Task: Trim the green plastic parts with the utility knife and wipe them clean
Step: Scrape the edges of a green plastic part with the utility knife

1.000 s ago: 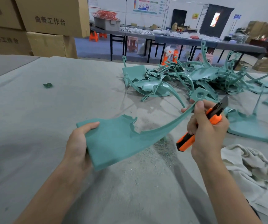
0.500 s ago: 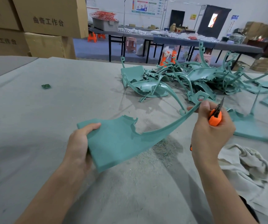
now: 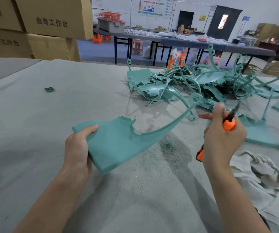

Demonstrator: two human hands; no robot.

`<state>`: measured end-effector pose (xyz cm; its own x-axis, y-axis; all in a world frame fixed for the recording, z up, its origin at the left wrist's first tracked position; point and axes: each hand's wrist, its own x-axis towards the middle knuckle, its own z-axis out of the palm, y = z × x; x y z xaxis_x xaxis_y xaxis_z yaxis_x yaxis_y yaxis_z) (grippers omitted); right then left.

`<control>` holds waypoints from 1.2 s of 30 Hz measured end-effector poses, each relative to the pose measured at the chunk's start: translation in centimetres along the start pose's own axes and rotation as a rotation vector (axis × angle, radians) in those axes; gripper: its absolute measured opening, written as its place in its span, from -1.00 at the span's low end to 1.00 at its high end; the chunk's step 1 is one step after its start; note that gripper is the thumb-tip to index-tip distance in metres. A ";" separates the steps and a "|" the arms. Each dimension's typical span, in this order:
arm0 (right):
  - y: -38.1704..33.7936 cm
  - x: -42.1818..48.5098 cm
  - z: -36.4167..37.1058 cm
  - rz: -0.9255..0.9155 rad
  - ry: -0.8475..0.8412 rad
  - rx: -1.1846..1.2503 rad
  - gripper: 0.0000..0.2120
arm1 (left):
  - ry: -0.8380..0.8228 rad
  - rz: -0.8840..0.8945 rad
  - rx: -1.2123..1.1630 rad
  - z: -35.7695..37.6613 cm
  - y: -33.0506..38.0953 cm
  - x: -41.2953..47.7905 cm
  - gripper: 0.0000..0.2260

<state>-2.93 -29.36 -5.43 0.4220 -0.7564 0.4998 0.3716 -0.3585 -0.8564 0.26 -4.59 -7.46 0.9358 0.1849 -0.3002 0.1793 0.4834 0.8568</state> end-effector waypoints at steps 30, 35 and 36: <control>2.0 0.1 -0.1 -0.260 -0.255 -0.682 -0.60 | -0.026 0.553 0.095 0.4 -0.5 -0.9 -0.94; 1.9 0.3 -0.2 -0.303 -0.261 -0.623 -0.65 | -0.009 0.555 0.085 0.6 -0.4 -0.8 -0.93; 1.8 0.3 -0.2 -0.320 -0.254 -0.602 -0.63 | -0.007 0.557 0.089 0.6 -0.4 -0.8 -0.93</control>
<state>-2.31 -30.33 -6.90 0.5747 -0.4400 0.6900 0.0201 -0.8353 -0.5495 -0.41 -5.45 -7.31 0.8982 0.3860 0.2102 -0.3179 0.2404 0.9172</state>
